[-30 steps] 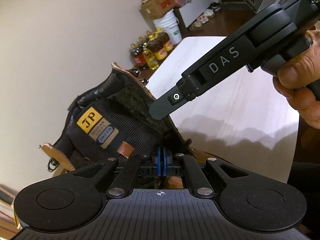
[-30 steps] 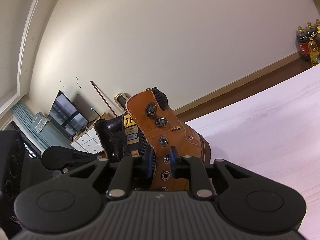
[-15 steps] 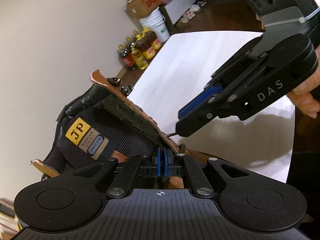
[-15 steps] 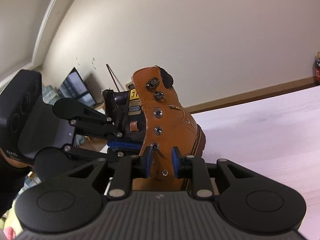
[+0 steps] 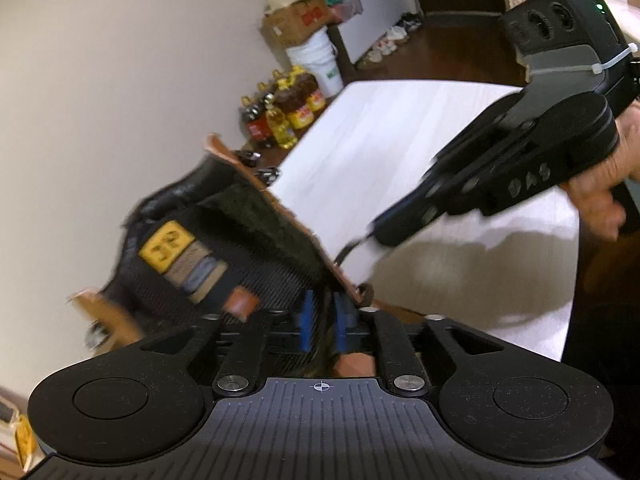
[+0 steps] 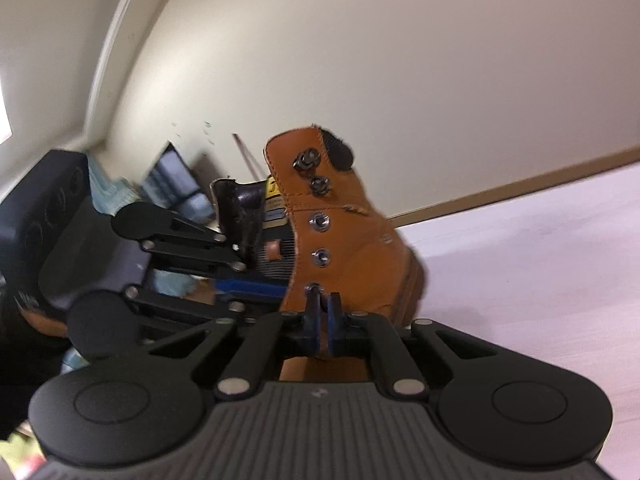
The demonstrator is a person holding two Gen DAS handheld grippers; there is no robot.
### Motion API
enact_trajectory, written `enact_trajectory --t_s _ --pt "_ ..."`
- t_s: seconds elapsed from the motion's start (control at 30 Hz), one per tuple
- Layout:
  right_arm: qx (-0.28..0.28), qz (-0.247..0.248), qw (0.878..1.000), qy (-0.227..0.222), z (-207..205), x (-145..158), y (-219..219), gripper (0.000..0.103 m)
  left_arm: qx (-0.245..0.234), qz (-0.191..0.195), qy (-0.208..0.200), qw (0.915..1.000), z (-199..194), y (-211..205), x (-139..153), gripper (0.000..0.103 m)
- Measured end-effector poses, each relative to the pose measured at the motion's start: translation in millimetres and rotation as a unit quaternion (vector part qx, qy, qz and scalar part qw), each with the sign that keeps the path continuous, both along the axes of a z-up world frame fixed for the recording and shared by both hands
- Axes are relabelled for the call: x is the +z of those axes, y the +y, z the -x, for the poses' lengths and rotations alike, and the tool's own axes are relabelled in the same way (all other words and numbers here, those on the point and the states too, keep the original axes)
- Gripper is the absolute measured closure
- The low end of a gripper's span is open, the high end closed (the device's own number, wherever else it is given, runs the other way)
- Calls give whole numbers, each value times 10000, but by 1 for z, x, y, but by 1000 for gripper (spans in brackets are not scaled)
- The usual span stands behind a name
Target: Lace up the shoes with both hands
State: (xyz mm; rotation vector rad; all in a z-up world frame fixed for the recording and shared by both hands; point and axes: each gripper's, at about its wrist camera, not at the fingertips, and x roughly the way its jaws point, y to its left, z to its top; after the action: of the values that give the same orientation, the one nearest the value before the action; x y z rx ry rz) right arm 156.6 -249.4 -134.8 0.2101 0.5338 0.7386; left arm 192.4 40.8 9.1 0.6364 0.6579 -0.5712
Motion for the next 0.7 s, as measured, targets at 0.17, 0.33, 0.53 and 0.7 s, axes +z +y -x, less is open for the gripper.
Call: enact_trajectory --t_s 0.17,0.33,0.53,0.7 --pt "-967 1247 9871 -281 31 11 -52 100 524 281 -343 9976 34 53 19 69" --pt "-2351 2733 9322 -312 60 11 -126 100 1242 328 -436 9908 53 96 16 69" --pt "-3278 3943 8585 52 71 -5 -166 93 1575 309 -308 9865 59 113 -7 69" --pt "-2687 3620 8917 -390 80 3 -123 89 1471 350 -433 9876 60 100 -22 67"
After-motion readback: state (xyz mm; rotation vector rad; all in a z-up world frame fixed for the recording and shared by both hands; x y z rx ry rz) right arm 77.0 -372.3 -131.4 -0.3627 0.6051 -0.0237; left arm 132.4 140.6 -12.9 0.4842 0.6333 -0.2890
